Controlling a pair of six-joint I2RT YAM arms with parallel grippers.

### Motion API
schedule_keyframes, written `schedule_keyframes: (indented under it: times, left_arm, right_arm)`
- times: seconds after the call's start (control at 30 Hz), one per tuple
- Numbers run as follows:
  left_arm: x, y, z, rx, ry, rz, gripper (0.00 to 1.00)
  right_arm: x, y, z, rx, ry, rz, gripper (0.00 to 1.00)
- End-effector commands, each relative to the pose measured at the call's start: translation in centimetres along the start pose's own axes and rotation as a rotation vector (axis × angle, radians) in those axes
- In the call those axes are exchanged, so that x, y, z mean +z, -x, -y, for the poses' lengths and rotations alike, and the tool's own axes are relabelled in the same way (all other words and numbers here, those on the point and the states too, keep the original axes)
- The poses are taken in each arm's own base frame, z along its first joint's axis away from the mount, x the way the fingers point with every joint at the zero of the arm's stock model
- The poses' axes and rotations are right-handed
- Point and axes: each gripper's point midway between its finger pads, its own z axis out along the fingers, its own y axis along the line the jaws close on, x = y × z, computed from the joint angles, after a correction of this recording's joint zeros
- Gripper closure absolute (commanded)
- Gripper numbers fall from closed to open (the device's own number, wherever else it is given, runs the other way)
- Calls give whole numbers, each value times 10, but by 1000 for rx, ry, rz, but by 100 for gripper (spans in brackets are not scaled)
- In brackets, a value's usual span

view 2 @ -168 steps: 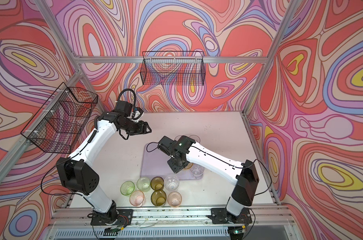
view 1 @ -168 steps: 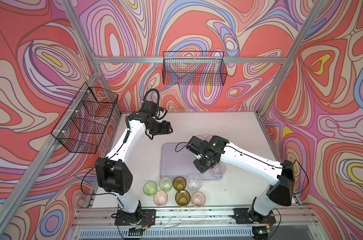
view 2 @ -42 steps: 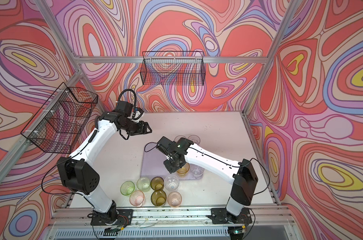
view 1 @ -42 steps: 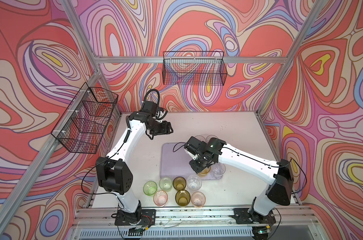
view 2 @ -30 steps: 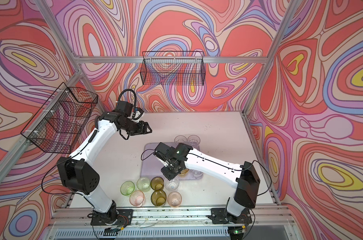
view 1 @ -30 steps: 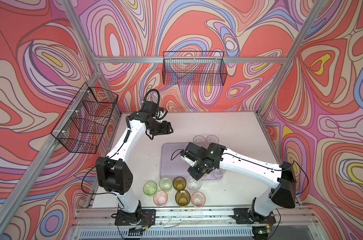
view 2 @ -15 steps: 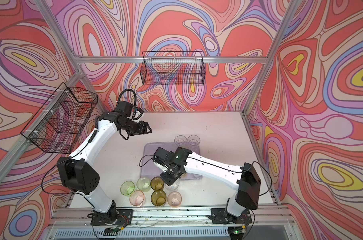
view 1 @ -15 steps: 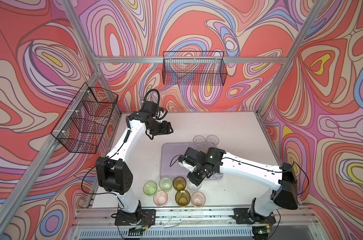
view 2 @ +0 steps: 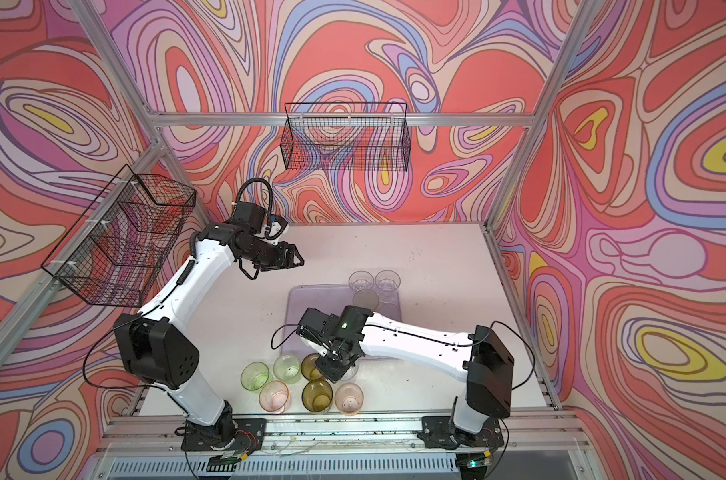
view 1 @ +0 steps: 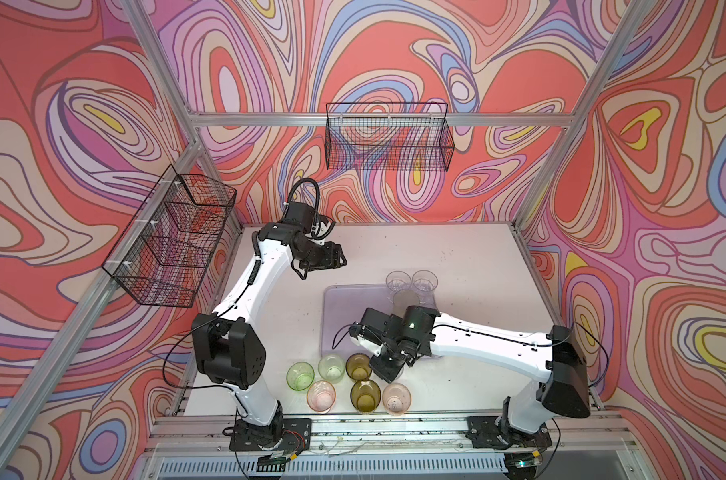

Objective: Place the glasses into the tray
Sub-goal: 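Move the right gripper over the dark olive cups near the robot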

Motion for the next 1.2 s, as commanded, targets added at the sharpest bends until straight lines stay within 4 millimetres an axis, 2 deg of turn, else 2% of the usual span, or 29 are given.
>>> schedule_keyframes:
  times: [0.0,0.63,1.17]
  left_arm:
    - [0,-2,-1,-6,4,-15,29]
    - [-1,-2,0,-5,3,-16,29]
    - [0,-2,0,-8,0,-17,29]
  right_arm:
    - [11,-2,-4,-2,2,-12,73]
    - [36,-11,0,4,-33,-56,76]
    - [47,-15,5,11,-66,-82,79]
